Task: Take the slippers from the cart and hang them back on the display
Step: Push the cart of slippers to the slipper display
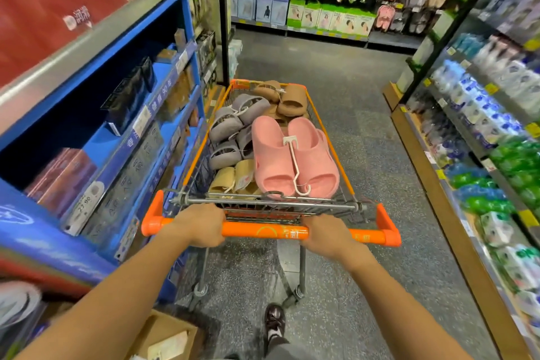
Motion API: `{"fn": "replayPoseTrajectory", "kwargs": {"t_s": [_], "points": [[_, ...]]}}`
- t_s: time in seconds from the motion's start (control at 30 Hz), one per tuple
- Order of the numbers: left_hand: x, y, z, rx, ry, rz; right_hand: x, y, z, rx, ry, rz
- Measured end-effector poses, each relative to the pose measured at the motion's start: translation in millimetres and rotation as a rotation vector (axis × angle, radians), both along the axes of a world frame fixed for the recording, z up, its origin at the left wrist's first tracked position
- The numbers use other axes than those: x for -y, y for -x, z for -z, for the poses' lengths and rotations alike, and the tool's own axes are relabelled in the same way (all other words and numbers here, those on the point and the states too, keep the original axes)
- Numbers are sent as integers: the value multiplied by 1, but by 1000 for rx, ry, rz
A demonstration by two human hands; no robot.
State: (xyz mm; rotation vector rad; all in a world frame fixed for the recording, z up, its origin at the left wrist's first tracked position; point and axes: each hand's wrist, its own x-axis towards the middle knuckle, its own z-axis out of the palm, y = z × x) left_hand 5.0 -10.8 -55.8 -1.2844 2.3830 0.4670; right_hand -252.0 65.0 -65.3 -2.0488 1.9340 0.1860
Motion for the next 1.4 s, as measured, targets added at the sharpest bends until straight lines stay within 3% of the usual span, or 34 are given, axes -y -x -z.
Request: {"fn": "replayPoseTrajectory", "kwargs": {"t_s": [0.2,0.47,0.93,1.4], "points": [[21,23,1,-19,-20,16,-2,62,-18,-39,-54,104],[70,75,-2,-16,-12,-6,52,109,-18,-106,-74,168],[171,170,-2,12,28,-23,151,207,-10,-93,-13,134],[327,282,7,12,29,57,290,318,-4,-90,14,173]]}}
